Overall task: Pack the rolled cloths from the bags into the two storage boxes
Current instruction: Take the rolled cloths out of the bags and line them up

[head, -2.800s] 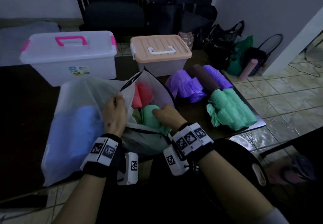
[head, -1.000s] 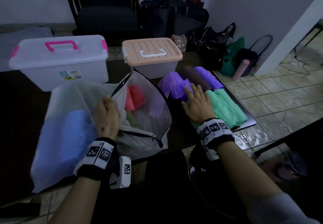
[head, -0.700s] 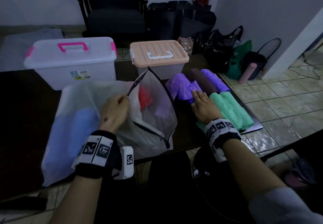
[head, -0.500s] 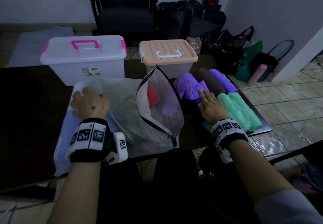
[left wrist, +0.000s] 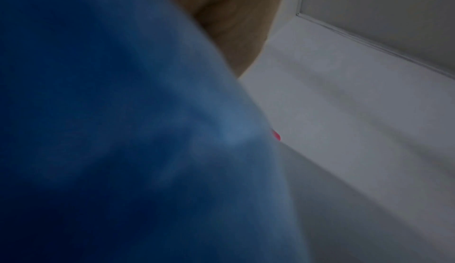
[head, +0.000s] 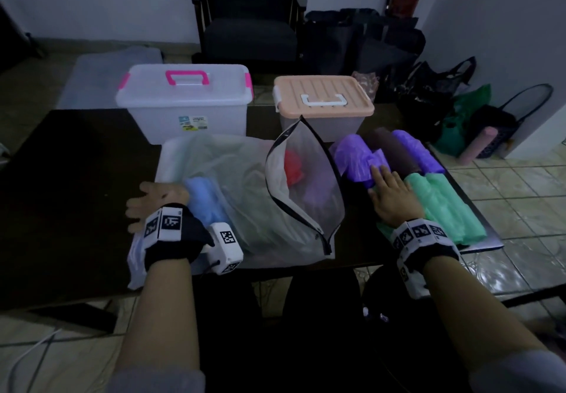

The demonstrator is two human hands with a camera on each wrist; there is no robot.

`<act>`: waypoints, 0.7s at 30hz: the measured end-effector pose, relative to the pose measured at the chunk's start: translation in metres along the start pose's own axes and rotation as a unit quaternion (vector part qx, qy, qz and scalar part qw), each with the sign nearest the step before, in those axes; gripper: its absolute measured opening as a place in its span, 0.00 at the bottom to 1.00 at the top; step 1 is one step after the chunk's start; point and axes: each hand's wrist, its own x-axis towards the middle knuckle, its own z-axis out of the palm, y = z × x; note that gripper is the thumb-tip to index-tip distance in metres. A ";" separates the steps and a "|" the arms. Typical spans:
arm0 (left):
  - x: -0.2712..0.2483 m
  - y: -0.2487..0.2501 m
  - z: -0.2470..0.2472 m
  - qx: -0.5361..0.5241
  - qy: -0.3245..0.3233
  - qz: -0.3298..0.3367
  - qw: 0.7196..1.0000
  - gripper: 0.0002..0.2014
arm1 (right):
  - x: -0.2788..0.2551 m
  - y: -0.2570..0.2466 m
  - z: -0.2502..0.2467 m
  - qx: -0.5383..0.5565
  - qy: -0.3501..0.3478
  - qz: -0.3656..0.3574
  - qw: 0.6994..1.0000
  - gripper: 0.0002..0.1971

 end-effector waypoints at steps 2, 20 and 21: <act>-0.006 0.005 0.002 0.025 0.020 -0.015 0.999 0.24 | -0.001 -0.001 -0.002 -0.002 -0.007 0.001 1.000 0.29; -0.061 0.041 -0.012 -0.099 -0.012 0.102 0.990 0.21 | 0.001 0.000 -0.001 -0.004 -0.004 0.000 1.000 0.29; -0.067 0.047 -0.012 -0.124 -0.019 0.108 0.986 0.21 | 0.001 -0.001 -0.001 -0.005 -0.006 0.000 1.000 0.29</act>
